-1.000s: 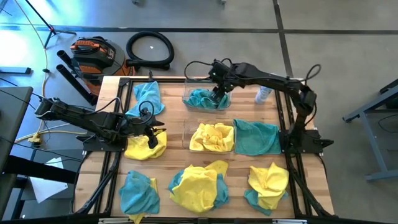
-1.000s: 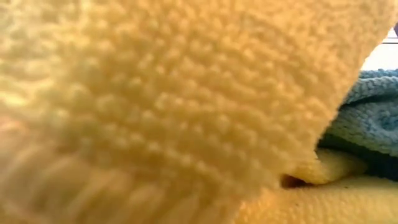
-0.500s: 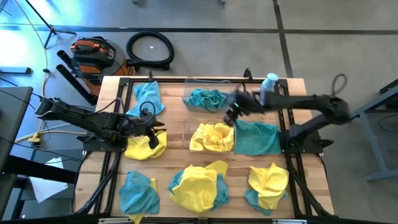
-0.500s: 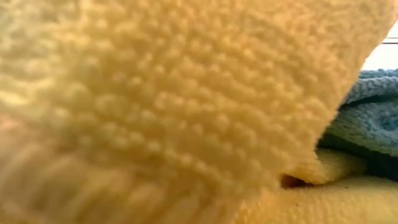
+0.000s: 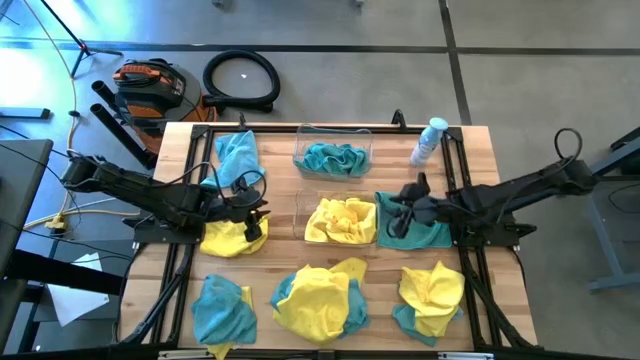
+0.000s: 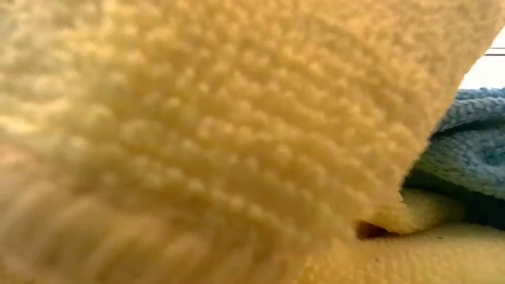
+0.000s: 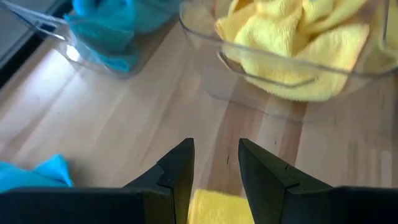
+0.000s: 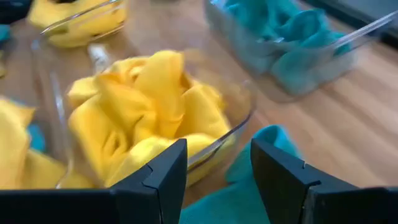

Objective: Sort microfiber towel by color & place in baskets
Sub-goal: Put the blue towel into the top transparent bin

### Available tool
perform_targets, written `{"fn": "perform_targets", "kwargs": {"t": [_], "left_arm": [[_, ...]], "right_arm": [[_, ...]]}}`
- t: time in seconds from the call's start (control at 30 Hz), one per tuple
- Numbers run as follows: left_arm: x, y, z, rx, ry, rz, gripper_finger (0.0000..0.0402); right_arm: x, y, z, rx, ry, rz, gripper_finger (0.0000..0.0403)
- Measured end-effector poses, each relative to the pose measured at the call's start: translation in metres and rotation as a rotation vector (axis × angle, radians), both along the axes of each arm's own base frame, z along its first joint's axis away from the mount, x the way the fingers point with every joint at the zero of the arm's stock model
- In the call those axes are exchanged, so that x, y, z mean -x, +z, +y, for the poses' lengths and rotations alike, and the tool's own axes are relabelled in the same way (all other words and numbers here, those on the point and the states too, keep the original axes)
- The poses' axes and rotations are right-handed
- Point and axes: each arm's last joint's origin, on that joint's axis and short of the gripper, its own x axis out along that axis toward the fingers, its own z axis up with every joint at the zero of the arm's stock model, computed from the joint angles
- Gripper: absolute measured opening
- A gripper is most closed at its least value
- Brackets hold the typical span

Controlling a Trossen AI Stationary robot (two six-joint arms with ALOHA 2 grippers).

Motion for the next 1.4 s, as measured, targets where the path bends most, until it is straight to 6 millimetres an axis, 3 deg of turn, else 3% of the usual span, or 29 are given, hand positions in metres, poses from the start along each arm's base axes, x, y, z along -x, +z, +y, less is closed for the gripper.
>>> {"fn": "perform_targets", "kwargs": {"t": [0.27, 0.43, 0.63, 1.07, 1.4], "left_arm": [[-0.020, 0.045, -0.020, 0.003, 0.021, 0.094, 0.0115], [-0.031, 0.064, -0.043, 0.008, 0.082, 0.280, 0.0115], [-0.031, 0.076, -0.074, 0.164, 0.220, 0.406, 0.0115], [-0.003, 0.063, -0.139, 0.434, 0.449, 0.358, 0.0115], [-0.006, 0.010, -0.192, 0.532, 0.615, 0.659, 0.0115]], "right_arm": [[0.007, -0.023, 0.013, -0.088, 0.007, -0.052, 0.0171], [0.009, -0.022, 0.020, -0.046, 0.024, -0.058, 0.0171], [0.013, -0.022, 0.028, 0.017, 0.060, -0.061, 0.0171], [0.021, -0.021, 0.048, 0.045, 0.146, -0.081, 0.0171], [0.022, -0.021, 0.049, 0.044, 0.154, -0.082, 0.0171]]}}
